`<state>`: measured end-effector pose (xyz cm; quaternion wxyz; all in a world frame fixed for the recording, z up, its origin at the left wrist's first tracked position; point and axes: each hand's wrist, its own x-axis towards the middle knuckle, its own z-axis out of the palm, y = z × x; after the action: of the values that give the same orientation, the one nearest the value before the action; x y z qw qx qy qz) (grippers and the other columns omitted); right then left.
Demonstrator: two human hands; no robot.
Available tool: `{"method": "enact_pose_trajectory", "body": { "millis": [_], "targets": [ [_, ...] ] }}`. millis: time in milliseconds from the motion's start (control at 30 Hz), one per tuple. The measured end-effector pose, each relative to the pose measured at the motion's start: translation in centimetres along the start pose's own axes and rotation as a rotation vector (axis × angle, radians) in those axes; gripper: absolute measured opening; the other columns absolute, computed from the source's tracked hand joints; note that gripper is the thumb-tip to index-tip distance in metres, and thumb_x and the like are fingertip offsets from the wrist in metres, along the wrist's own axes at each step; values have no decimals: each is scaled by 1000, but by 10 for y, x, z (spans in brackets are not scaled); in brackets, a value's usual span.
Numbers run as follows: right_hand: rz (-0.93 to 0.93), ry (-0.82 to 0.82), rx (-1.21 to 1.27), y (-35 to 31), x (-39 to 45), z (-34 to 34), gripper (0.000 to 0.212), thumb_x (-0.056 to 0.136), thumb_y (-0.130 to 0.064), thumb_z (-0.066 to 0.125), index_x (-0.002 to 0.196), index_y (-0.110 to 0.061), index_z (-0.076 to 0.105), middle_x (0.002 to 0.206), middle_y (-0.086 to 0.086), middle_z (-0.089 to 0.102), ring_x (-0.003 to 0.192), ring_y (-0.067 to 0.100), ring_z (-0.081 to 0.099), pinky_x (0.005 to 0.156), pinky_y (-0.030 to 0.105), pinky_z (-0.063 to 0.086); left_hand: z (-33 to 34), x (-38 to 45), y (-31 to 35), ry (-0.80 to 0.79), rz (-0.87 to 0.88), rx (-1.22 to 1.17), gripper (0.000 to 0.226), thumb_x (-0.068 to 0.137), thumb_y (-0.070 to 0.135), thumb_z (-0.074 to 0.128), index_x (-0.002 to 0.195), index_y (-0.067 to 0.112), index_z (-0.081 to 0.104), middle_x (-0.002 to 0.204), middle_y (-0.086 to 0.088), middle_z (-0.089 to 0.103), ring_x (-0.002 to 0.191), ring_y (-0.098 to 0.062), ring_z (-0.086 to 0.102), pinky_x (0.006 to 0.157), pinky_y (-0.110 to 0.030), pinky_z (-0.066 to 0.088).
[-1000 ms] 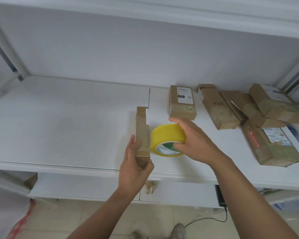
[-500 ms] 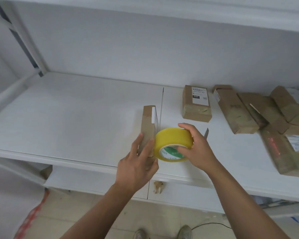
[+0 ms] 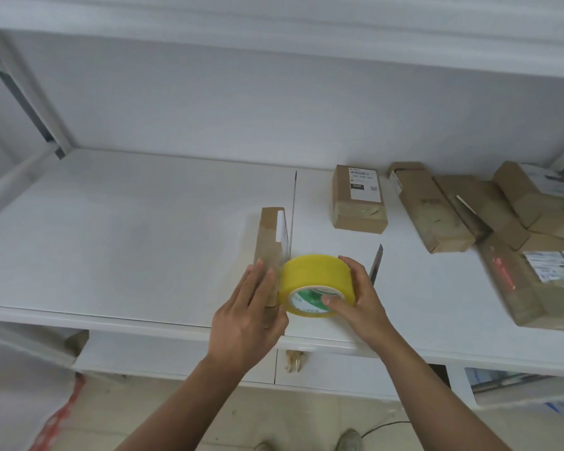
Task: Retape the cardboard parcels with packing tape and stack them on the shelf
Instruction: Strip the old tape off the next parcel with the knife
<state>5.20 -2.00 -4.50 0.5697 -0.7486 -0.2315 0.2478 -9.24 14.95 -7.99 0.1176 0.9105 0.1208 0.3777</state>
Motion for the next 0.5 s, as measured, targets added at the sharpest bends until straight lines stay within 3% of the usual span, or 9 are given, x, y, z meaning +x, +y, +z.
{"method": "enact_pose_trajectory", "body": {
  "millis": [100,200,333,500],
  "targets": [
    [21,-78,-19,2,0,6,60,77,-19,85,122,-36,49,120,-13,61,97,-10,61,75,10,49,-3,-4,-11,30,-22,-15,54,87,34,62,129,-1,63,139,-16,57,129,-30,56,98,-39,54],
    [-8,-101,-31,-3,6,19,51,81,-14,80,118,-34,51,115,-11,64,95,-6,64,75,12,50,-5,-7,-18,31,-41,-20,55,90,32,61,131,-5,60,140,-17,56,136,-30,48,106,-43,47],
    [-40,-133,3,-10,12,39,60,79,-15,83,125,-32,49,119,-6,63,99,-2,64,76,16,52,-13,-11,-23,2,-146,-136,54,94,29,57,141,2,52,150,-9,48,139,-24,46,100,-33,51],
    [-61,-181,-3,-15,22,68,53,79,-14,83,117,-35,53,116,-6,65,101,5,66,80,23,55,-20,-19,-41,-20,-323,-294,52,97,35,50,143,12,49,144,-2,54,131,-22,53,95,-40,55]
  ]
}}
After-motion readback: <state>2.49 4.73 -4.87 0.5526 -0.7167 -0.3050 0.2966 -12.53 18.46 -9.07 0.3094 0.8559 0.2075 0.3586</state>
